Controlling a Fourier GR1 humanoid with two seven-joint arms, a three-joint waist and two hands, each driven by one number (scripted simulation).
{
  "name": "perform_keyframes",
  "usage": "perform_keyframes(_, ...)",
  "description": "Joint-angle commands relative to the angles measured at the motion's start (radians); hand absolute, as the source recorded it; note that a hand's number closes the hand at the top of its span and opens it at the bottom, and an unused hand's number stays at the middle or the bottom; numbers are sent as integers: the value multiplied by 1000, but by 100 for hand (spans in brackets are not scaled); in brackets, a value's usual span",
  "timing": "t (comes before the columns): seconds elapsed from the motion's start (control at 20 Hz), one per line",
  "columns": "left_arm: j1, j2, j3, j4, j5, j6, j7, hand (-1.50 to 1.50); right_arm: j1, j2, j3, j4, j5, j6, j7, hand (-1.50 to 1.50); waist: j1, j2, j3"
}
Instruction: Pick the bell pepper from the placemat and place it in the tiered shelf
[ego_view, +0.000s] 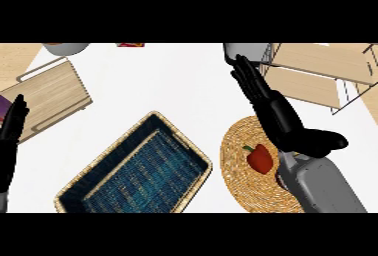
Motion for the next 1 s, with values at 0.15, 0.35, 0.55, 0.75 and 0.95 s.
perform_keyframes(0.15, 17, -69, 7, 51, 108, -70, 101, 0, 65, -20, 69, 26, 188, -61, -58, 150, -3, 48, 6)
perform_keyframes(0.35, 65, -98, 7, 91, 170, -95, 162, 0, 70, -158, -44, 179, 450, -353, 54, 150, -75, 43, -7)
perform_keyframes(0.55, 55, -91, 4, 68, 222, -162, 211, 0, 229, 58, 133, 160, 652, -626, -3, -150, -12, 43, 6)
perform_keyframes(0.75, -34, -127, -10, 125, 191, -140, 257, 0, 324, 109, 277, 74, 811, -656, 144, -150, -13, 45, 6)
perform_keyframes(0.95, 33, -125, 1, 119, 198, -158, 203, 0, 356, 46, 293, 29, 1104, -652, 438, -150, -24, 37, 2)
